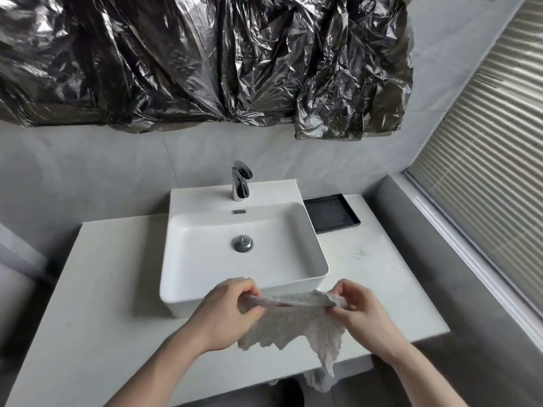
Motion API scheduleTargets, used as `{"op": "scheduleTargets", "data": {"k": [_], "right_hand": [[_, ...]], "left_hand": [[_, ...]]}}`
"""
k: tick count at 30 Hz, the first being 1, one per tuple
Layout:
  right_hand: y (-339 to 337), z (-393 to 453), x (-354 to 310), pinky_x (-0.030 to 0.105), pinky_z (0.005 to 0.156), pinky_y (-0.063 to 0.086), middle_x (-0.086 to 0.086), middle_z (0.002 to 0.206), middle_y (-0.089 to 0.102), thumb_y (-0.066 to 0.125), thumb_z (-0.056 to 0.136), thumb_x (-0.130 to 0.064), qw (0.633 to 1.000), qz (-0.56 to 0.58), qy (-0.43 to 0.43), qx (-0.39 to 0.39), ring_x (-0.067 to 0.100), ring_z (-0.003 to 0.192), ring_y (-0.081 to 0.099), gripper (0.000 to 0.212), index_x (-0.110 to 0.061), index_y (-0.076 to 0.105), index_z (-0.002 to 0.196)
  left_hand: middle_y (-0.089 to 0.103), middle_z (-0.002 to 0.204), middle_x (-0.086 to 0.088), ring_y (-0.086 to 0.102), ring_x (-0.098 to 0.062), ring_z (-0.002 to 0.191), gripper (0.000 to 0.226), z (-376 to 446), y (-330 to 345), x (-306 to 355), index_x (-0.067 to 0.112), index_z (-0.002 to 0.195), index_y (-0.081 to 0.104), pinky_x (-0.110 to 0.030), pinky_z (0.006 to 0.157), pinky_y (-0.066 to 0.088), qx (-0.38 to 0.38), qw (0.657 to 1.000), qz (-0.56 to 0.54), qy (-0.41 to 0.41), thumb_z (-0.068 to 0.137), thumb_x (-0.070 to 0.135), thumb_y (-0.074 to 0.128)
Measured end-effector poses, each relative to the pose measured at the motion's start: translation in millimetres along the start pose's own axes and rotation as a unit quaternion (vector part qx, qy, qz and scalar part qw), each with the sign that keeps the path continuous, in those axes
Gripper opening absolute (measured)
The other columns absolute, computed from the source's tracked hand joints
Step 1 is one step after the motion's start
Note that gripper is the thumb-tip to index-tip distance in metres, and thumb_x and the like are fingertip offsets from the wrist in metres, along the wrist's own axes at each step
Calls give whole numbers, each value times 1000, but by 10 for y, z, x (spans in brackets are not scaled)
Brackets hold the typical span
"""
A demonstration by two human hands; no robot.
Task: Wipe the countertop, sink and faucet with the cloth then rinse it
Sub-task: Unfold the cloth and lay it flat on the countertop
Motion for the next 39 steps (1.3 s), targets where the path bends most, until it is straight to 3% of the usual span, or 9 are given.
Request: {"op": "scheduleTargets", "data": {"k": [6,9,12,16,20,23,29,37,39], "right_hand": [[-395,-70,94,31,54,41,14,66,73,83,78,-20,999,-36,5,29,16,54,58,29,-16,54,74],[-598,-72,142,21,50,43,-1,58,71,89,80,-18,998,-56,4,24,8,47,59,25,-11,65,81],[-798,31,321,16,51,38,-14,63,67,93,75,-36,995,-101,12,-2,1,50,51,23,-21,76,80],[-1169,281,614,17,55,36,-12,61,62,84,78,-54,991,-129,12,7,0,56,48,29,-26,77,78],[-1701,611,842,35,75,55,-5,80,75,79,91,-34,996,-79,-16,47,5,72,66,16,-22,77,81],[-2205,852,942,19,79,55,-15,90,79,72,98,-27,991,-99,-48,80,7,87,74,15,-31,78,85],[-2927,1292,1458,13,81,53,-23,102,74,69,99,-24,985,-128,-83,78,3,95,71,20,-41,77,94],[-2984,1445,2898,7,72,46,-21,88,66,70,98,-15,962,-271,-21,-29,-5,91,64,25,-37,77,92],[-2874,1371,3198,5,76,44,-24,90,67,70,98,-19,953,-297,-2,-65,-8,91,63,36,-52,68,86]], "left_hand": [[63,91,12,59,-11,82,8,182,223,215,33,90,55,-29,77,51,-3,999,-12,30,94,35,60],[57,91,13,56,-8,82,9,345,414,331,36,90,55,-28,76,49,5,999,4,48,98,38,54],[53,93,16,55,-4,90,18,536,615,415,32,88,53,-29,80,51,3,999,26,44,102,41,46],[54,87,17,52,-3,83,18,821,881,661,31,89,45,-30,78,43,2,997,48,56,105,39,41],[59,92,22,54,1,85,10,1191,1064,960,36,96,50,-22,75,43,36,997,42,56,105,34,47],[61,99,22,57,-1,91,8,1458,1195,1159,35,100,57,-18,77,45,72,996,34,45,104,29,53],[59,100,21,60,-4,86,16,1923,1728,1467,33,102,66,-21,77,48,100,993,56,37,102,20,56],[59,116,17,60,-11,110,57,2026,3372,968,38,127,69,-24,95,48,-62,989,132,-36,95,-3,45],[61,115,12,61,-16,111,56,1965,3653,893,35,128,69,-26,96,46,-108,982,148,-39,95,-3,44]]}}
Point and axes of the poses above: each hand's wrist, its own z-axis towards the middle knuckle, its own y-axis out of the palm, x = y × z, the point moved 10 cm from there along z, towards the middle knuckle
